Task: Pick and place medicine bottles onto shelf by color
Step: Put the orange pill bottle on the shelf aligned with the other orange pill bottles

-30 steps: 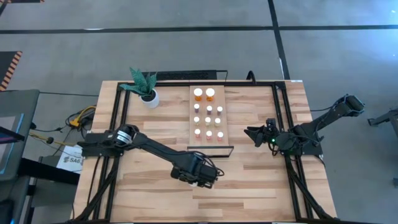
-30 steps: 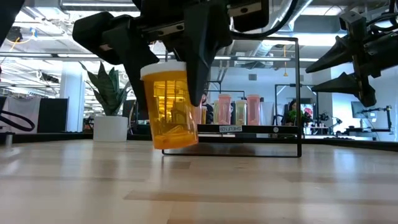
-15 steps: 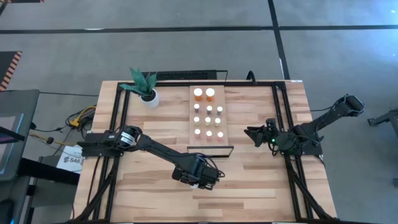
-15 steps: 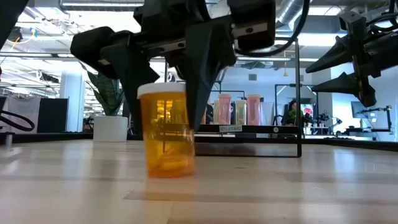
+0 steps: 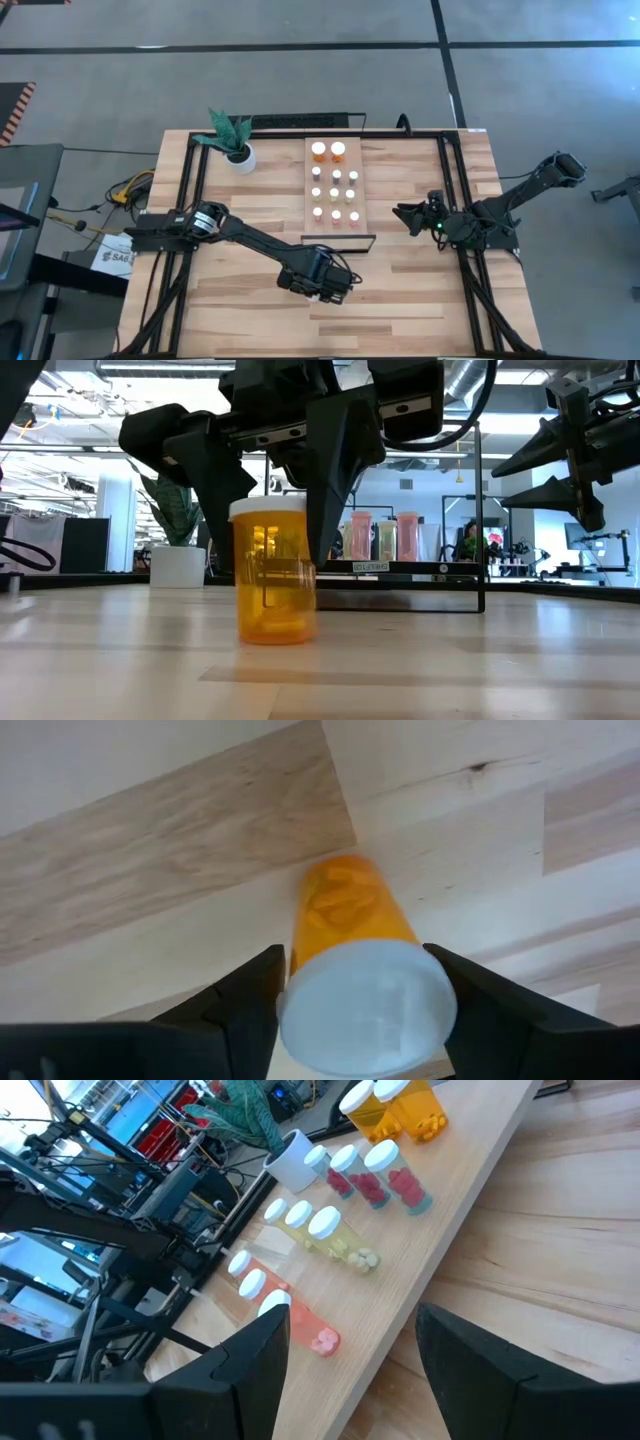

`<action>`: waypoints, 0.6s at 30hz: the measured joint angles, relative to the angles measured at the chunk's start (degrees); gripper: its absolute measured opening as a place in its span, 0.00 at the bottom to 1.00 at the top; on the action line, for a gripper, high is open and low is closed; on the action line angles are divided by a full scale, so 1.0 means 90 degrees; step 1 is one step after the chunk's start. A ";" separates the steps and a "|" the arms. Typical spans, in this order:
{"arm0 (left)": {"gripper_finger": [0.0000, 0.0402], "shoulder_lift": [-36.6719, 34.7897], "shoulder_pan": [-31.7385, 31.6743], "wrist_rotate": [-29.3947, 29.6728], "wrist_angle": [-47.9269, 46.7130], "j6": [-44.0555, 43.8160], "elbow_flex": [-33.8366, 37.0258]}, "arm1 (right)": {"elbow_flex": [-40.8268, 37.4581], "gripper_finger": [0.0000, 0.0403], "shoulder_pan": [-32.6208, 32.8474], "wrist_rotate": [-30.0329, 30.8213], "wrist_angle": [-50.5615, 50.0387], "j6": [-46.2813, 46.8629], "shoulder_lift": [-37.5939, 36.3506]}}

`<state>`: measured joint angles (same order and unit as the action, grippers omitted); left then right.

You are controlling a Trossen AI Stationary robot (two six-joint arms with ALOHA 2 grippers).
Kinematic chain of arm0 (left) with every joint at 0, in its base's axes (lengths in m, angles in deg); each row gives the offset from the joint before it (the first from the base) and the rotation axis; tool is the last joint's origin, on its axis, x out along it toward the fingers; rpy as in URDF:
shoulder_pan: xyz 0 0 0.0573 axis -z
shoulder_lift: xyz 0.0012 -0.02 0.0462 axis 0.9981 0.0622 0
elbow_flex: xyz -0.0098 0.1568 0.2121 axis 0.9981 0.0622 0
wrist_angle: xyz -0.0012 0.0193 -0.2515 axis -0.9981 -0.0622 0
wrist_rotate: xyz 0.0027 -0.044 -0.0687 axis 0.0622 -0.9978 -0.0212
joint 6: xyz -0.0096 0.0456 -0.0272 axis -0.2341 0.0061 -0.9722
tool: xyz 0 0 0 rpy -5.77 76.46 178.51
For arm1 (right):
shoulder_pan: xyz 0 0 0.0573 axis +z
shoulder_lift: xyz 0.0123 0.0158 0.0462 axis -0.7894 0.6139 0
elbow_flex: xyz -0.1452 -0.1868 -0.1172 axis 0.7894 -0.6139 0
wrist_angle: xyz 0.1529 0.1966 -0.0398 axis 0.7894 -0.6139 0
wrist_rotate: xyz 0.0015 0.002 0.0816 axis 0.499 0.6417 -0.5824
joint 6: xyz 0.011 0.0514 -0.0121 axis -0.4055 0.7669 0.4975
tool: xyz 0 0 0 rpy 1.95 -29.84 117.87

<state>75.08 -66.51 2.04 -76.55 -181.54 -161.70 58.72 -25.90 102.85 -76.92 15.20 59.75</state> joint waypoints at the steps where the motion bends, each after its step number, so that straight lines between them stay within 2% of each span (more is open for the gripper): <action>1: 0.56 0.0000 -0.0002 0.0000 0.0000 0.0052 0.0000 | 0.0000 0.59 0.0001 0.0000 0.0001 0.0000 0.0000; 6: 0.63 0.0000 -0.0004 0.0066 -0.0002 0.0423 0.0000 | 0.0000 0.59 0.0000 0.0000 0.0001 0.0000 -0.0001; 10: 0.69 -0.0139 0.0036 0.0439 -0.0022 0.0743 0.0000 | 0.0000 0.59 0.0000 0.0000 0.0002 0.0000 0.0000; 18: 0.72 -0.0877 0.0592 0.2316 -0.0501 0.0805 0.0000 | 0.0000 0.59 -0.0001 0.0000 0.0002 0.0000 0.0000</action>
<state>67.19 -61.18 22.89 -81.06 -174.29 -161.70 58.72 -25.91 102.85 -76.90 15.20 59.75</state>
